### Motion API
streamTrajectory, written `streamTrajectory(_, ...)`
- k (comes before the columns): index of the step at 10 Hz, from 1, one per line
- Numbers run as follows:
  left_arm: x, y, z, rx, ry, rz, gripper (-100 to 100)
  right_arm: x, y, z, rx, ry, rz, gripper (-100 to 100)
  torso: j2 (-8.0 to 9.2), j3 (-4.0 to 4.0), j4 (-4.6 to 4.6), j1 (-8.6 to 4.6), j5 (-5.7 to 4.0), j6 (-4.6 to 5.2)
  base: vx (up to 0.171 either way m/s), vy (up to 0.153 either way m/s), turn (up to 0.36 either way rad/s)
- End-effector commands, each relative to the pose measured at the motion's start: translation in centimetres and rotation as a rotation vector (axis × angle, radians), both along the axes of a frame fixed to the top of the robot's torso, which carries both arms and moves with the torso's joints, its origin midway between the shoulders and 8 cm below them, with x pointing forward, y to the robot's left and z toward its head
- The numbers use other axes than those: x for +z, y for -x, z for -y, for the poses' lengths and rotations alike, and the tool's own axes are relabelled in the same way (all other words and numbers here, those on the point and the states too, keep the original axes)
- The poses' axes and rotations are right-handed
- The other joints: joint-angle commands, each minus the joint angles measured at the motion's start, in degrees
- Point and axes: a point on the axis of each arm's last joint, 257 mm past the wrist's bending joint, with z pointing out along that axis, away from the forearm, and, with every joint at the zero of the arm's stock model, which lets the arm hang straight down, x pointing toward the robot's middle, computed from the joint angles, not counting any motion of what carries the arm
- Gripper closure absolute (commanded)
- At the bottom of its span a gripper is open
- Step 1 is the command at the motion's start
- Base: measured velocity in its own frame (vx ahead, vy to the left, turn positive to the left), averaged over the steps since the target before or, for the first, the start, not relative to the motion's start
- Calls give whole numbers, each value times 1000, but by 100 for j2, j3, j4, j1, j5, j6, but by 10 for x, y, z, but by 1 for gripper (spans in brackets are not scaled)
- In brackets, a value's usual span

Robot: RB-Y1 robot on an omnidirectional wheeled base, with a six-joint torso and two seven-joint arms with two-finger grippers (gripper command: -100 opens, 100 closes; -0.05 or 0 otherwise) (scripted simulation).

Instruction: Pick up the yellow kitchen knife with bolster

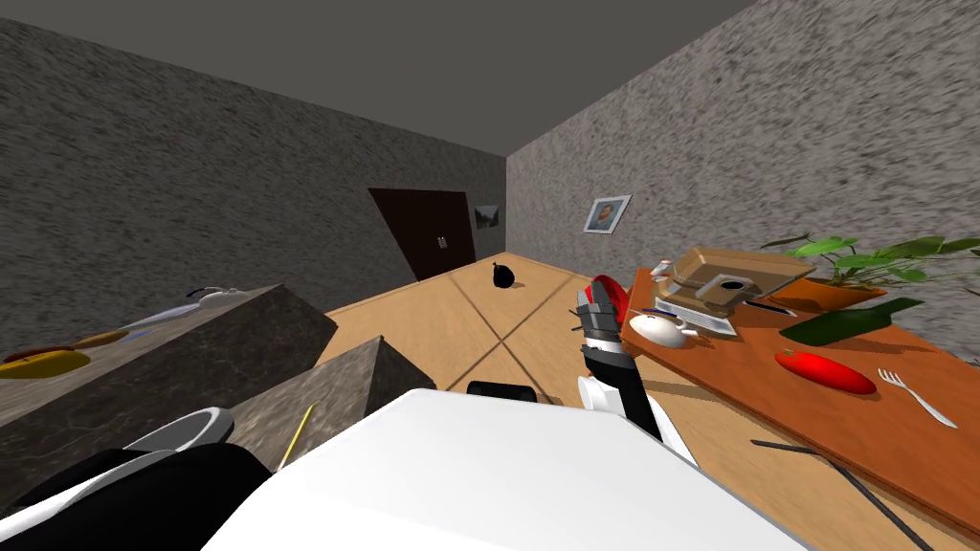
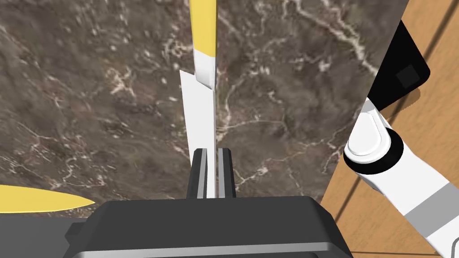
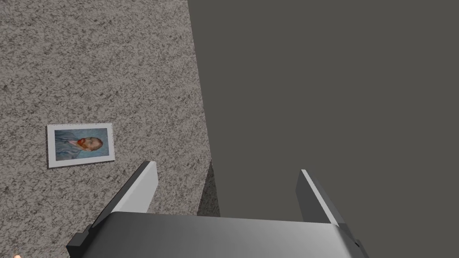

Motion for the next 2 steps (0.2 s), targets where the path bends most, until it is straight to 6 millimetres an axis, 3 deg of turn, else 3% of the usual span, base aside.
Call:
streamTrajectory(1,0,0,0,0,0,0,100,0,0,0,0,0,0,0,0,0,0,0,0,0,23,21,19)
streamTrajectory(2,0,0,1,0,0,0,0,0,0,0,0,0,0,0,9,5,2,-9,-1,4,0,0,0)
